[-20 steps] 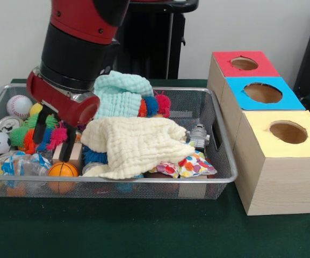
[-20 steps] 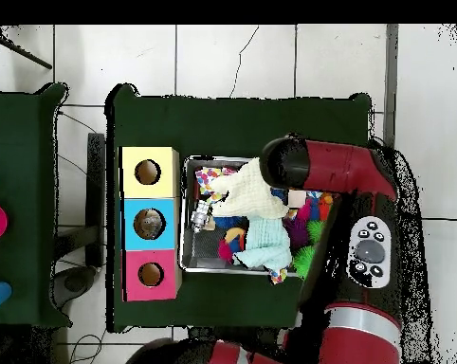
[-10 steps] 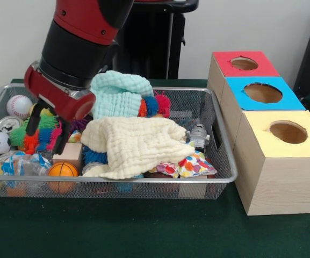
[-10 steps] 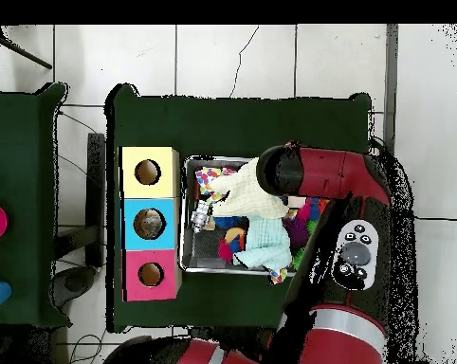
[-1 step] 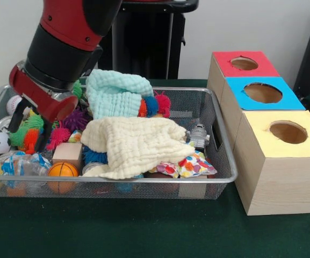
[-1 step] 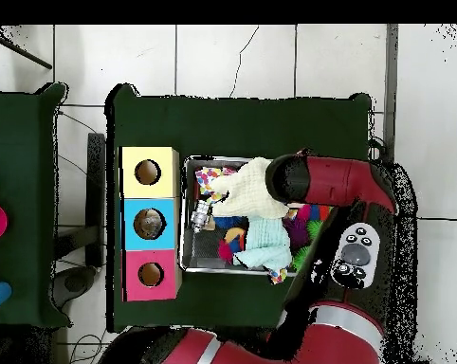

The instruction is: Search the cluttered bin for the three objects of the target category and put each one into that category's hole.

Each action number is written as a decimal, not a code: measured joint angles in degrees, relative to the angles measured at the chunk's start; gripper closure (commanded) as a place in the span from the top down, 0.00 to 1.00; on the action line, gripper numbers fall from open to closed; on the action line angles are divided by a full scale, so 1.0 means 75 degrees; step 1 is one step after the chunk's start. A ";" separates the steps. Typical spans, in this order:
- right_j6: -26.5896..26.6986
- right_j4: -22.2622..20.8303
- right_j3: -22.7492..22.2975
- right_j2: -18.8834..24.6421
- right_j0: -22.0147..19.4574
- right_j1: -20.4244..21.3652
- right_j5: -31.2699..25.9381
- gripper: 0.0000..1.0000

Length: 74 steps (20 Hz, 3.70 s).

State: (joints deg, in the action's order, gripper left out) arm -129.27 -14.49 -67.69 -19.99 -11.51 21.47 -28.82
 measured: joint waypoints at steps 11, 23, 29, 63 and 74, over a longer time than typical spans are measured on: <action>0.0000 0.0578 -0.0330 -0.0081 0.0008 -0.0356 0.0943 1.00; 0.0000 0.1021 -0.0579 -0.0134 0.0039 -0.0355 0.0945 1.00; 0.0000 0.1198 -0.0644 -0.0219 0.0075 -0.0356 0.0945 1.00; 0.0000 0.1308 -0.0701 -0.0347 0.0246 -0.0355 0.0943 1.00; 0.0000 0.1339 -0.0696 -0.0372 0.0313 -0.0401 0.0943 1.00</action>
State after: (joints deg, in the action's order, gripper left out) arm -129.27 -4.45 -72.91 -22.78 -9.16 18.46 -21.74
